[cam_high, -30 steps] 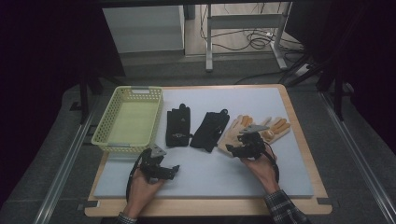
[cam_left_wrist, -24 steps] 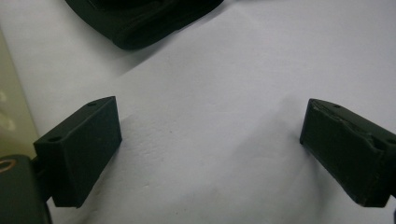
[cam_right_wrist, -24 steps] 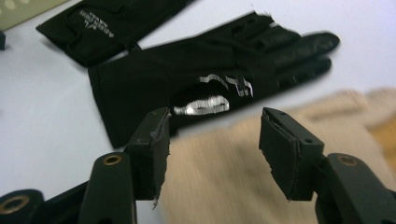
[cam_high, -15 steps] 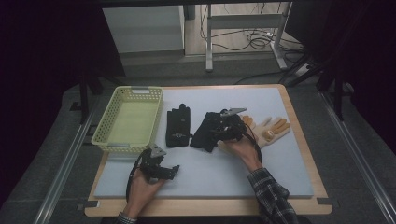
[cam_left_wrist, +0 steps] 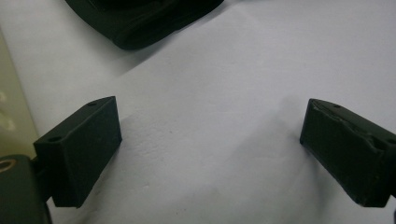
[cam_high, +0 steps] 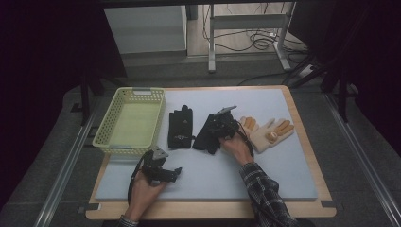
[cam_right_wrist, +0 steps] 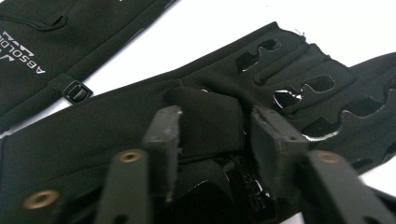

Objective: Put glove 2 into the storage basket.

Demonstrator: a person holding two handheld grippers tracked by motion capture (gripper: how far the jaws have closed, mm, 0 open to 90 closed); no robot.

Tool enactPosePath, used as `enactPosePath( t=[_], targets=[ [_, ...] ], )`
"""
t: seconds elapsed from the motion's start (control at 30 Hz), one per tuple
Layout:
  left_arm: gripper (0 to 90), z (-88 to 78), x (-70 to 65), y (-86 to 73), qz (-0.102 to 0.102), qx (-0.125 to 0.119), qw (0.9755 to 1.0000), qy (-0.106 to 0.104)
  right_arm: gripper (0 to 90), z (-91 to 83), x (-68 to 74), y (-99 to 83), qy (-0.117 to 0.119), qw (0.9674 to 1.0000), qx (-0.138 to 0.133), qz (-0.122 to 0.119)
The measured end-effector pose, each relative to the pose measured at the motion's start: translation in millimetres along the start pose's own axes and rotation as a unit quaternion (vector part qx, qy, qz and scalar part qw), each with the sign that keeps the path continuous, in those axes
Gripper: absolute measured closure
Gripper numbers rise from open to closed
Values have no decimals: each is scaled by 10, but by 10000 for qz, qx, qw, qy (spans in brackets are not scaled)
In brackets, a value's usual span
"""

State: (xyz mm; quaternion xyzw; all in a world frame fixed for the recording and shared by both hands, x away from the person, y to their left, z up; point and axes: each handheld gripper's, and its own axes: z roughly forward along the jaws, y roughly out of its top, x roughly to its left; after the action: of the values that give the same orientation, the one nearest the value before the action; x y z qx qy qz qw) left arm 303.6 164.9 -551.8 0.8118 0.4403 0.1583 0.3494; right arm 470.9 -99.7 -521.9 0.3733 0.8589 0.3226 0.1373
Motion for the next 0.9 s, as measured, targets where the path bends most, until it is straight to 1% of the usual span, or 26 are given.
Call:
enactPosePath(
  t=[0.07,0.1,0.13,0.2,0.27,0.3,0.33,0.37,0.47,0.53,0.7,0.77,0.83,0.9],
  targets=[
    [57,0,1,0,1,1,10000,-1,713,-12,-14,1,135,9999,9,71],
    [57,0,1,0,-1,1,10000,-2,780,-15,-19,-4,254,9996,-1,103],
    [57,0,1,0,-1,1,10000,-2,802,-14,-15,-12,310,9994,-19,132],
    [57,0,2,1,-1,4,10000,-4,817,-22,-5,-15,315,9994,-35,130],
    [57,0,2,1,-4,3,10000,-5,822,-48,10,0,273,9996,-17,24],
    [57,0,2,1,-4,3,10000,-5,822,-48,10,0,273,9996,-17,24],
    [57,-1,3,1,1,10,10000,-1,823,-106,39,14,208,9997,-51,-87],
    [57,-1,3,1,1,10,10000,-1,823,-152,51,20,231,9996,-79,-104],
    [57,-1,4,0,-1,8,10000,-1,823,-309,83,38,419,9988,-226,-149],
    [57,-2,5,1,3,12,10000,-2,823,-462,143,47,565,9977,-303,-220],
    [57,-2,4,1,6,5,10000,-4,822,-796,324,11,970,9931,-502,-433],
    [57,-2,4,1,8,6,10000,-3,822,-925,428,-45,1141,9909,-518,-500],
    [57,-2,5,2,11,4,10000,-3,821,-1005,520,-125,1242,9891,-523,-601],
    [57,0,3,2,-3,-6,10000,-2,820,-1036,602,-235,1311,9879,-481,-680]
  ],
)
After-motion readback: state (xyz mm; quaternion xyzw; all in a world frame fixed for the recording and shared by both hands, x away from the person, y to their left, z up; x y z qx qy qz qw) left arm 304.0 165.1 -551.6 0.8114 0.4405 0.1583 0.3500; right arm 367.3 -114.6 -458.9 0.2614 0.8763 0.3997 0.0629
